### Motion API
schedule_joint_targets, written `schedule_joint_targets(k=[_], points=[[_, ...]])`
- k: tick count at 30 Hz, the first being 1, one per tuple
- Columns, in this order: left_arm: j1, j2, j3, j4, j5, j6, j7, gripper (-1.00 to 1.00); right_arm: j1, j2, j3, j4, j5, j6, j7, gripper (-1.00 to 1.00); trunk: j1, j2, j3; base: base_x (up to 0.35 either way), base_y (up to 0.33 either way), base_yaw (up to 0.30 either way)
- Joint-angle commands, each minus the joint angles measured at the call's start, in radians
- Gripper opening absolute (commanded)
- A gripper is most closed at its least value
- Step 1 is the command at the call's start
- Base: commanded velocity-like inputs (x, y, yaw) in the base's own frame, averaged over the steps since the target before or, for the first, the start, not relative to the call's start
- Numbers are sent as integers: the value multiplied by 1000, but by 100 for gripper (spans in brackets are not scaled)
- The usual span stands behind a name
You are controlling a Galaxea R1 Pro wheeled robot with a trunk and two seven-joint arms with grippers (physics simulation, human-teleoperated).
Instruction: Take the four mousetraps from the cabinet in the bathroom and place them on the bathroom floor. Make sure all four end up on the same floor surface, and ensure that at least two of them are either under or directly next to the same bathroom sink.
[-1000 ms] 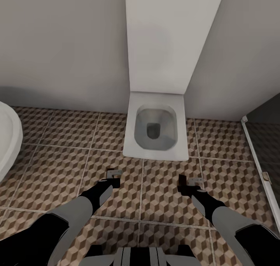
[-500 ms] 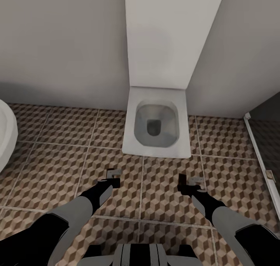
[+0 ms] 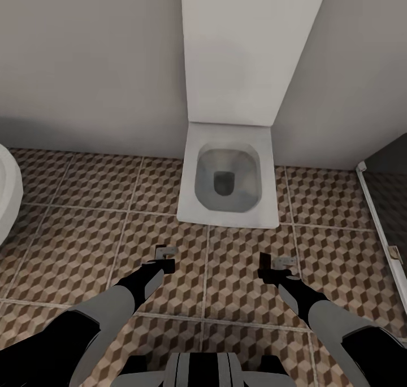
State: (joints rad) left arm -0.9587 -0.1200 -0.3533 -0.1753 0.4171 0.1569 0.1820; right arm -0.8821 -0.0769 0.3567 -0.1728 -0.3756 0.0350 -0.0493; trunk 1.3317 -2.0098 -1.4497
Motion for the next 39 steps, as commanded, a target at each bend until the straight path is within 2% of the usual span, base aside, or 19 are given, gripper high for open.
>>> schedule_joint_targets(k=[1,12,24,39], points=[[0,0,-9,-2,6,6,7,-100,0,-1,8,-2,-12,3,-3,-100,0,0,0,0,0,0],[0,0,-9,-1,5,6,7,-100,0,-1,8,-1,-12,7,-3,-100,0,0,-1,18,0,0],[0,0,-10,-2,5,6,7,-100,0,0,8,0,-12,12,-3,-100,0,0,-1,188,0,0],[0,0,-10,-3,5,4,11,-100,0,-1,7,1,-12,13,-3,-100,0,0,-1,18,0,0]])
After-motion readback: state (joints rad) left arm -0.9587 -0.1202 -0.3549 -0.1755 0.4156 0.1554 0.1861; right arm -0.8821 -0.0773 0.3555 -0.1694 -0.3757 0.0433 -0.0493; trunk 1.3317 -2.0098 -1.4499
